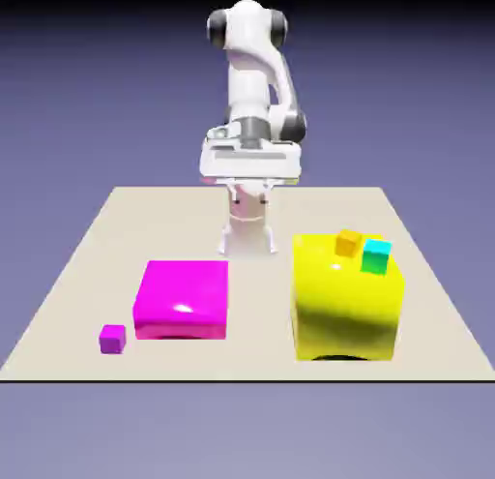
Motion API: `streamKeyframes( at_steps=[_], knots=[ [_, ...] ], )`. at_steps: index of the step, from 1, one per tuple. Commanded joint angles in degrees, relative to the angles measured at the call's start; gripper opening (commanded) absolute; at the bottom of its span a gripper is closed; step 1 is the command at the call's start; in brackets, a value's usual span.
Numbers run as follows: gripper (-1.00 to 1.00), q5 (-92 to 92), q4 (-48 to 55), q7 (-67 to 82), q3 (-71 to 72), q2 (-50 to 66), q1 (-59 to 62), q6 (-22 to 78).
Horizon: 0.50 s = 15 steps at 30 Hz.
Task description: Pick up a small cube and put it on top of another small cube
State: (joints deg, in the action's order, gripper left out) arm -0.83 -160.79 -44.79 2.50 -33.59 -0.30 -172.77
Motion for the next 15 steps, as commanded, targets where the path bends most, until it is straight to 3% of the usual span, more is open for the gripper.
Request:
streamKeyframes(
  at_steps=[1,15],
  knots=[
    [0.00,-0.8,0.2,-2.1,2.1,-0.9,0.2,1.1],
    [0.00,-14.3,3.6,-33.8,31.1,-13.9,2.0,16.3]
  ],
)
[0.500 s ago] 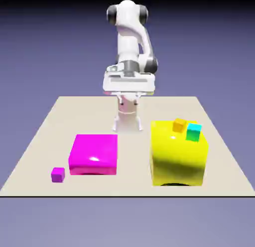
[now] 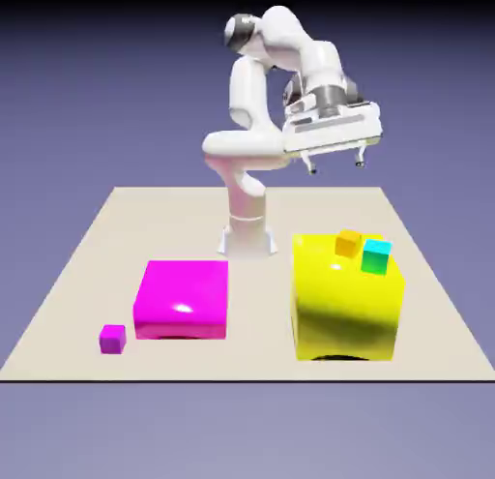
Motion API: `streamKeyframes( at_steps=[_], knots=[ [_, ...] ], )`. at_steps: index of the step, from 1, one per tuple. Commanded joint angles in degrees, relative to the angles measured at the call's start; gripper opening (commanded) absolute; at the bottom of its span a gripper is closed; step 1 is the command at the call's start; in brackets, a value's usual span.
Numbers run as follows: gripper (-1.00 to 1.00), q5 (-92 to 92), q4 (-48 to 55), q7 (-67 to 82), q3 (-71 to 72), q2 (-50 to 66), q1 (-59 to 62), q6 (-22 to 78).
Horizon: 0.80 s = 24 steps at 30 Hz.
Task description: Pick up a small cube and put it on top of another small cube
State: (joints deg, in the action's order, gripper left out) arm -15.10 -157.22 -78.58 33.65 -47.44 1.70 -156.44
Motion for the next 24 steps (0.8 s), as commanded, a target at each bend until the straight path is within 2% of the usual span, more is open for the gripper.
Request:
streamKeyframes(
  at_steps=[1,24],
  knots=[
    [0.00,-0.6,0.1,-1.8,2.1,-0.7,0.4,1.0],
    [0.00,-14.4,3.1,-43.8,49.8,-15.8,9.1,23.6]
  ],
)
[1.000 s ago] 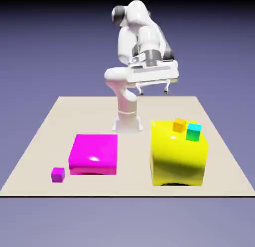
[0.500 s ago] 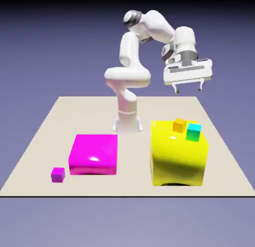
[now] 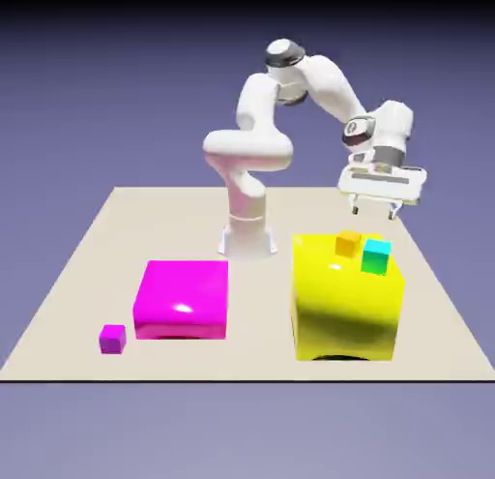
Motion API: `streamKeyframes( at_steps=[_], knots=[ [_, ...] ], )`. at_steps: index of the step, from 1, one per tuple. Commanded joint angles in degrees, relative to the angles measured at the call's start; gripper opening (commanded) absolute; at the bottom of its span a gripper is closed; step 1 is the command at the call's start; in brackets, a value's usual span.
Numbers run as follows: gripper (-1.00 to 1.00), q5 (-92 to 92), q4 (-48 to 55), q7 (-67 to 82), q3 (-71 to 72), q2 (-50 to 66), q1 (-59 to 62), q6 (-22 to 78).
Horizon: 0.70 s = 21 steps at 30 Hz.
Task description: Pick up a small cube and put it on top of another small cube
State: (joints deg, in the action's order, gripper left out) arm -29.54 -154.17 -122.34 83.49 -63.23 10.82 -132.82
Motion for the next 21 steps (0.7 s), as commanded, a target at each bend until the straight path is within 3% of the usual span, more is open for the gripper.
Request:
streamKeyframes(
  at_steps=[1,15,21],
  knots=[
    [0.00,-0.6,0.1,-1.8,2.1,-0.7,0.4,1.0],
    [0.00,-9.4,1.6,-27.7,31.1,-9.1,5.3,14.5],
    [0.00,-16.1,0.8,-26.3,39.7,-11.0,10.7,7.3]
  ],
)
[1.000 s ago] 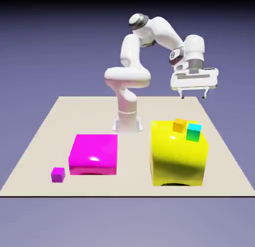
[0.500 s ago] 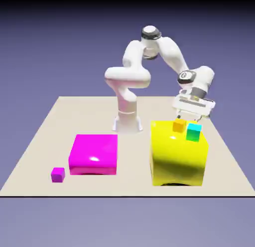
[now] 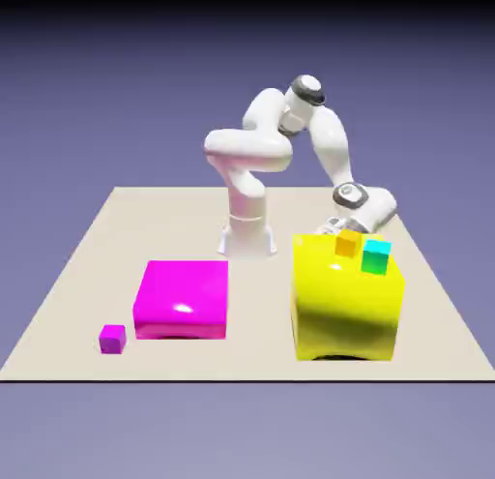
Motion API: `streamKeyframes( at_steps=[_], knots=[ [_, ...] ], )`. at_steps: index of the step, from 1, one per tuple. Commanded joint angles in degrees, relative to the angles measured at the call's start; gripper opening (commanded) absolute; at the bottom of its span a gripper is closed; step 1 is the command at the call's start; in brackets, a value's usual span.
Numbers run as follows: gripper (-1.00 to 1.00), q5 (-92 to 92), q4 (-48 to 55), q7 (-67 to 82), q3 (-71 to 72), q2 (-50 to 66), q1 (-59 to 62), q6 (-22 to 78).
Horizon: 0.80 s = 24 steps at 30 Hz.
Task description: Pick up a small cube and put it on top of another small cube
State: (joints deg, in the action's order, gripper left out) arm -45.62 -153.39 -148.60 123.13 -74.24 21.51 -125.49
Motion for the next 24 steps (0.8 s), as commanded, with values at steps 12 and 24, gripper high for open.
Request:
streamKeyframes(
  at_steps=[12,24],
  knots=[
    [-1.00,16.7,5.4,1.3,-8.3,4.5,-4.8,6.2],
    [-1.00,45.8,16.6,14.3,-26.8,15.9,6.0,-3.5]
  ],
)
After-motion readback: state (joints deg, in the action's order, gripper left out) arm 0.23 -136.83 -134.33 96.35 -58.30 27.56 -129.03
